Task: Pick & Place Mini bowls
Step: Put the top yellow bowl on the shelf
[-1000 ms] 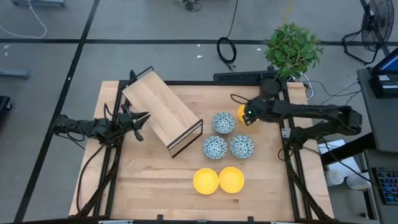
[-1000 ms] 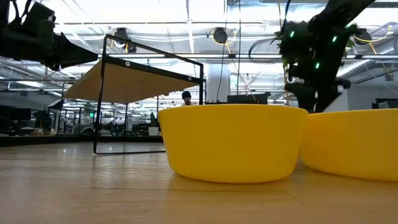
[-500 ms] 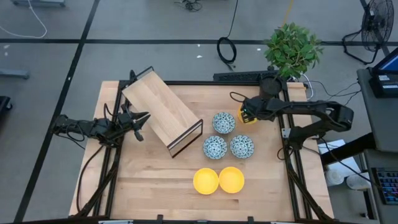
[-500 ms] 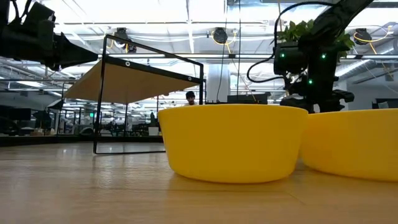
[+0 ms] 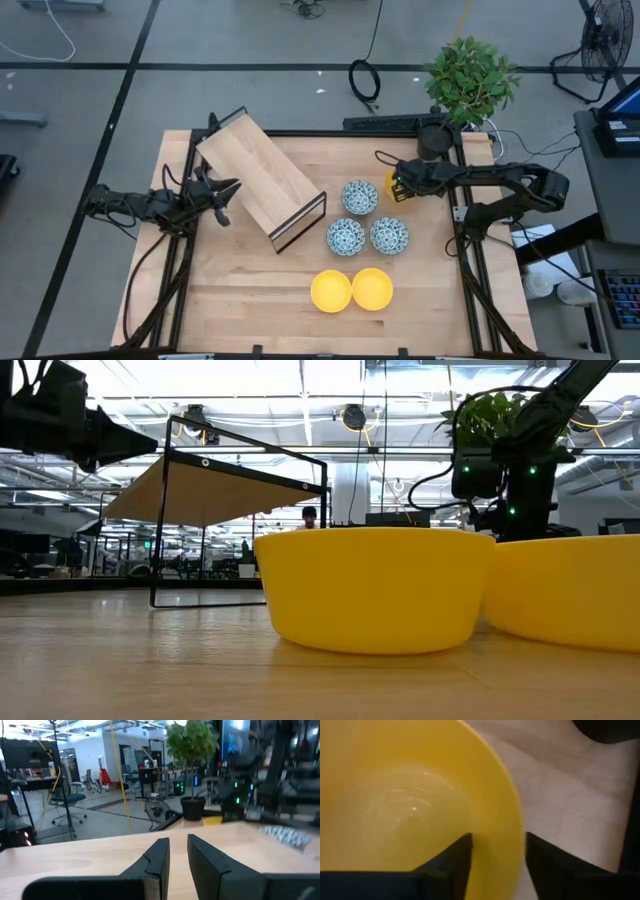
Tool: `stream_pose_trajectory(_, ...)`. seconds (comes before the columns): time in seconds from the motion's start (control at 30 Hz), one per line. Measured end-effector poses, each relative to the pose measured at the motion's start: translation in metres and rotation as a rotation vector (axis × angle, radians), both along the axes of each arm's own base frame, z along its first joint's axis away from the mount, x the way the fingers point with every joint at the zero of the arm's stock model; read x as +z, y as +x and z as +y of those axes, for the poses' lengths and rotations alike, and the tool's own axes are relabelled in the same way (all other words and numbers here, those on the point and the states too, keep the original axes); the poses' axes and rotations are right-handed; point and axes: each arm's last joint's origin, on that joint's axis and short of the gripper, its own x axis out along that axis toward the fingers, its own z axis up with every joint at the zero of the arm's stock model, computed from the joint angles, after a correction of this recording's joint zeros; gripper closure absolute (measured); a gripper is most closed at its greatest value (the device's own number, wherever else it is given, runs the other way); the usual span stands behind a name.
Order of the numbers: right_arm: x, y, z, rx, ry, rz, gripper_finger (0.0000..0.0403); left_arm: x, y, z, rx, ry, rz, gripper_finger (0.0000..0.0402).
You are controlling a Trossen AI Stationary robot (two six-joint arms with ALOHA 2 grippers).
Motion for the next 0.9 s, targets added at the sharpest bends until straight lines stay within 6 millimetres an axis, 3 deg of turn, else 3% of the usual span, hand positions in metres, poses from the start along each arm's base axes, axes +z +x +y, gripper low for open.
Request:
stream_pose_trajectory(0.27,0.007,0.004,-0.002,0.088,-0.048,-0.039,0.0392,0.0,0.0,0.0,-0.007,-0.068,-0.039,0.0328)
stream_pose_trajectory(0.4,0.023,0.005,-0.003,0.155,-0.15,-0.103,0.0393,0.002,0.0,0.0,-0.021,-0.096,-0.074,0.0328)
stream_pose_trajectory(0.7,0.082,0.007,-0.005,0.27,-0.646,-0.194,0.0401,0.022,-0.003,0.0,-0.06,-0.104,-0.212,0.0324)
stream_pose_trajectory(0.9,0.114,0.02,-0.001,0.34,-0.926,-0.227,0.0402,0.05,0.012,-0.001,0.046,-0.119,-0.104,0.0266)
